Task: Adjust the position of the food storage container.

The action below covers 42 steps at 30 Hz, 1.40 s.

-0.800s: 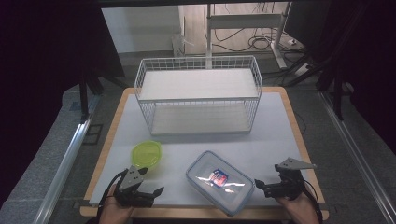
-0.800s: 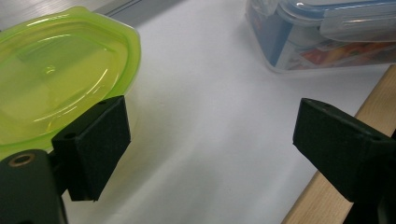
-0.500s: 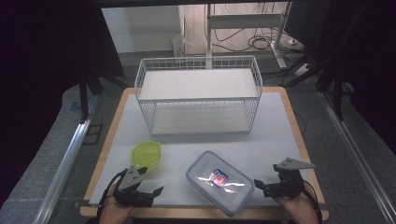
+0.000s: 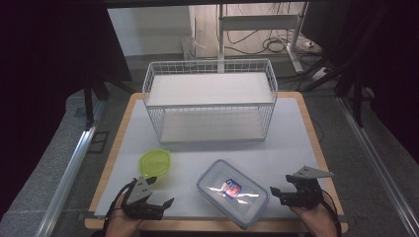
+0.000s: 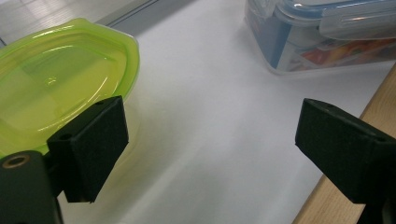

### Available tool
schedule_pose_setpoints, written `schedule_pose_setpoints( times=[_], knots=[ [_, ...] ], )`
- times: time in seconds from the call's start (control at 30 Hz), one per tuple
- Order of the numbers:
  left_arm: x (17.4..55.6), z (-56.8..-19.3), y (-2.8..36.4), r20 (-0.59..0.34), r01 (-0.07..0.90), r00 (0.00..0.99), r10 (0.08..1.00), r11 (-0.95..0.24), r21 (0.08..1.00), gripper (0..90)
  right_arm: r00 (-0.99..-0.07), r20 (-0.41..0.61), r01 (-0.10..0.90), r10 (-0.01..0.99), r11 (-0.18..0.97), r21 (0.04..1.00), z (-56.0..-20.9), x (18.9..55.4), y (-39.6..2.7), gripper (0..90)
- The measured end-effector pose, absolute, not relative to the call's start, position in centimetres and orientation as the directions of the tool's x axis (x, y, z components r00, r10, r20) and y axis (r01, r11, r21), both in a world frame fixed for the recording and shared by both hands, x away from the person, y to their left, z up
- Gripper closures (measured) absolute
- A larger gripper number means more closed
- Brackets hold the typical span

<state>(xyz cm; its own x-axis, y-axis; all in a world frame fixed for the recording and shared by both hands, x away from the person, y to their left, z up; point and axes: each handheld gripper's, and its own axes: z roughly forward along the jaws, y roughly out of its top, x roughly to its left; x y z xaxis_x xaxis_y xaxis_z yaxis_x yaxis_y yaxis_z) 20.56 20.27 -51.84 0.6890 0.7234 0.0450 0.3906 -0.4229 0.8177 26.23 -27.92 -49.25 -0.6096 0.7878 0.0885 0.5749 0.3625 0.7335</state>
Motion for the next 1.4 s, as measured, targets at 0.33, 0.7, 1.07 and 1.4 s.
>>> schedule_pose_setpoints(
  times=[0.33, 0.7, 1.07, 1.4],
  knots=[
    [20.6, -51.7, 19.9, 0.039, 0.413, 0.678, 0.734, -0.424, 0.806, 8.0, -0.63, 0.064, 0.548, 0.774, 0.384, 0.743, -47.9, 25.7, -28.0, 56.5],
    [21.5, -49.3, 18.5, 0.064, 0.38, 0.65, 0.757, -0.397, 0.836, 56.3, -0.613, 0.062, 0.566, 0.788, 0.384, 0.73, -48.0, 26.0, -28.0, 59.0],
    [27.0, -48.7, 17.5, 0.024, 0.449, 0.621, 0.784, -0.381, 0.808, 90.0, -0.616, 0.062, 0.566, 0.785, 0.386, 0.729, -48.1, 26.1, -27.8, 58.9],
    [28.7, -49.5, 17.3, 0.028, 0.51, 0.584, 0.811, -0.394, 0.765, 90.0, -0.617, 0.064, 0.567, 0.785, 0.387, 0.727, -48.1, 26.0, -27.9, 58.8]
  ],
)
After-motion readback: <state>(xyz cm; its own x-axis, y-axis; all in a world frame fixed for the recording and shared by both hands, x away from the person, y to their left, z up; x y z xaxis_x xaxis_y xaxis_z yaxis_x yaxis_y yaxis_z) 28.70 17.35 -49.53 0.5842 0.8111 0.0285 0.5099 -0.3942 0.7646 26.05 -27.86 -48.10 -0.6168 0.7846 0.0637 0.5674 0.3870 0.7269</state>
